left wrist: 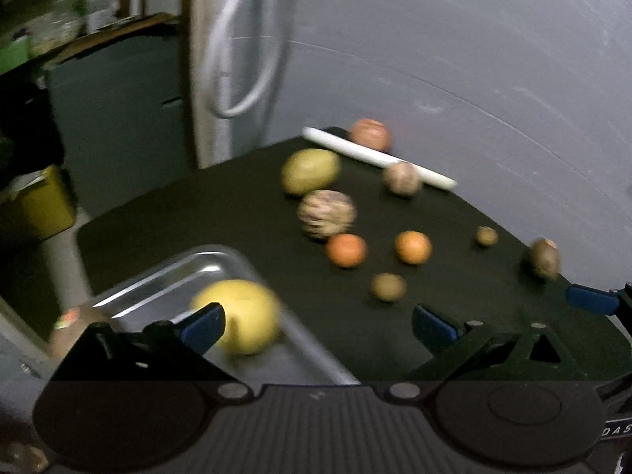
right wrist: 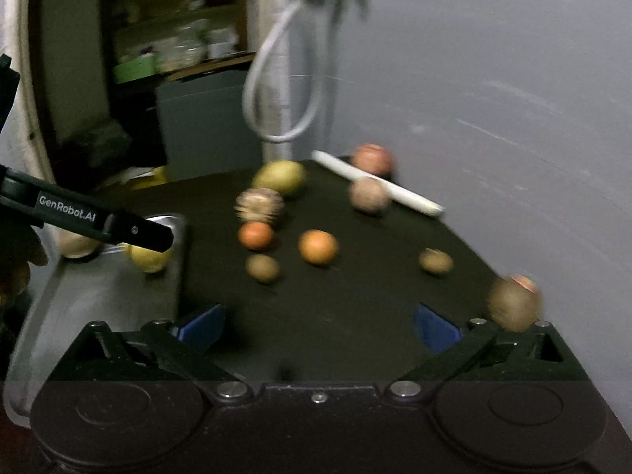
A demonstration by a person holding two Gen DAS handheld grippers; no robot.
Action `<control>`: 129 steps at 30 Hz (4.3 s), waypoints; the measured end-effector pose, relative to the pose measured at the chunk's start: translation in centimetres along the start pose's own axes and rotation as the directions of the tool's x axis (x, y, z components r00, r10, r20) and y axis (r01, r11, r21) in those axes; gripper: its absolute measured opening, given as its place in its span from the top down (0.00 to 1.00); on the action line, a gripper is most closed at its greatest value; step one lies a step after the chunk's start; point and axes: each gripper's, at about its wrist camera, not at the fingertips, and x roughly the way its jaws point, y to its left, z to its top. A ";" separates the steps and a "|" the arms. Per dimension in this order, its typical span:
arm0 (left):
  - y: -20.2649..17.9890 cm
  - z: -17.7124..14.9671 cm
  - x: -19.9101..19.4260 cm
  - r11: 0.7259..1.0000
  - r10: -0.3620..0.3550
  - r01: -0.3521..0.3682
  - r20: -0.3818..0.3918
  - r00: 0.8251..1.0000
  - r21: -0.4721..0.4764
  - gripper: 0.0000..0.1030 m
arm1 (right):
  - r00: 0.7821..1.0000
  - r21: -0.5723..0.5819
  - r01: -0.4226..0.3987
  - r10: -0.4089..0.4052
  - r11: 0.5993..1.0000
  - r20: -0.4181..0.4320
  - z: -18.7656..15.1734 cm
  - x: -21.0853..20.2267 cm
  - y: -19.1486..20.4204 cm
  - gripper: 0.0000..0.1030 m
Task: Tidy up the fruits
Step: 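Release the grapefruit and kiwi into the metal tray with both tools, then reach the right tool to the large stickered kiwi while the left tool reaches a small kiwi, then grasp the large kiwi with the right tool while the left tool grasps the small kiwi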
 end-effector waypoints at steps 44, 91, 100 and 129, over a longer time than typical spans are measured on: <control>-19.3 6.4 18.7 0.717 -0.176 0.219 -0.132 0.976 0.661 0.07 | 0.998 -0.014 -0.023 0.022 1.000 -0.062 -2.8 7.6 -16.5 0.14; -16.2 4.6 15.0 0.895 -0.250 0.301 -0.189 0.950 0.329 0.72 | 0.995 0.013 0.101 -0.101 0.995 0.006 -3.5 6.3 -13.4 0.38; -12.7 2.3 8.8 0.950 -0.183 0.201 -0.096 0.978 0.238 0.72 | 0.997 -0.003 0.077 -0.077 0.997 0.029 -2.7 3.7 -8.3 0.38; 10.2 -5.9 -4.1 0.974 0.174 -0.169 0.020 0.985 -0.154 0.72 | 0.985 -0.193 -0.174 0.172 0.966 -0.024 -0.1 2.7 14.2 0.38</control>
